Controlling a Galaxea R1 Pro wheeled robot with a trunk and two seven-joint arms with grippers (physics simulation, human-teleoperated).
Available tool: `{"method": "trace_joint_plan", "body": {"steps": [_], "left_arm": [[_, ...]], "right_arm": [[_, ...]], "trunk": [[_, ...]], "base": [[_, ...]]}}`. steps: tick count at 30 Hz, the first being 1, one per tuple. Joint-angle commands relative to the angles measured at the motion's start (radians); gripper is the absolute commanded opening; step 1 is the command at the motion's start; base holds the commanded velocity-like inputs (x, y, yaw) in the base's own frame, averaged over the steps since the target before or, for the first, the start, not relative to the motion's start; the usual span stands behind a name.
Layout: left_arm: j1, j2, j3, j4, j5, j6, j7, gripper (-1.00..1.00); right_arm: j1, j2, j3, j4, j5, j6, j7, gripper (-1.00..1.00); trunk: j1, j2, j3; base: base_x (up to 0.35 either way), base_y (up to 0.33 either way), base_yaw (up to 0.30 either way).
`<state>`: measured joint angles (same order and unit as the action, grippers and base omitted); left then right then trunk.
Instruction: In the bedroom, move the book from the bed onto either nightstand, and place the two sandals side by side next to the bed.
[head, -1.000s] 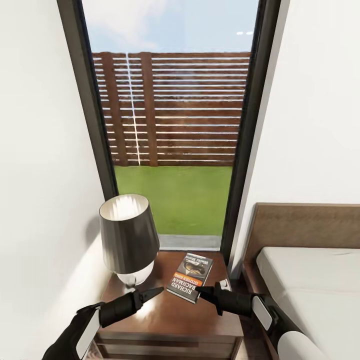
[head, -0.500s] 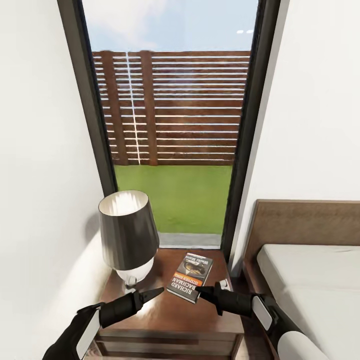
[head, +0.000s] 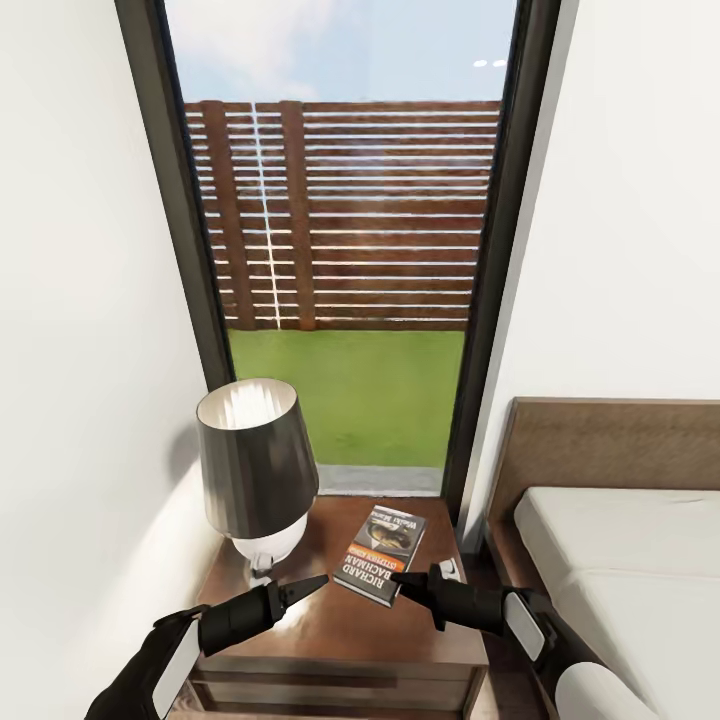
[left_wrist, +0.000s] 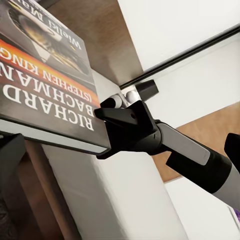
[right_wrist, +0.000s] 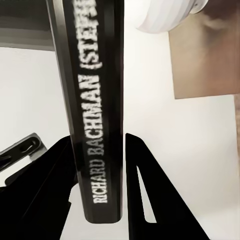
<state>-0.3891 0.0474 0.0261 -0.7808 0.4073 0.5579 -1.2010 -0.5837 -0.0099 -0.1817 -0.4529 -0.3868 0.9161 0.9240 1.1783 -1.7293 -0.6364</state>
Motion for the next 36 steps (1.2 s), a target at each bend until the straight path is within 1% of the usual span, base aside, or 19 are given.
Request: {"method": "trace_joint_plan", "body": {"steps": [1, 36], "left_arm": [[-0.001, 0.000, 0.000, 0.000, 0.004, 0.010, -0.002, 1.00], [-0.001, 0.000, 0.000, 0.000, 0.005, 0.008, 0.004, 1.00]], "right_arm": [[-0.001, 0.000, -0.004, 0.000, 0.002, 0.004, 0.004, -1.00], [-0.001, 0.001, -0.002, 0.003, 0.003, 0.003, 0.001, -1.00]], "trunk": [[0.004, -0.008, -0.004], [0.138, -0.253, -0.114]], "base": [[0.000, 0.000, 0.000], [0.000, 0.000, 0.000]]}}
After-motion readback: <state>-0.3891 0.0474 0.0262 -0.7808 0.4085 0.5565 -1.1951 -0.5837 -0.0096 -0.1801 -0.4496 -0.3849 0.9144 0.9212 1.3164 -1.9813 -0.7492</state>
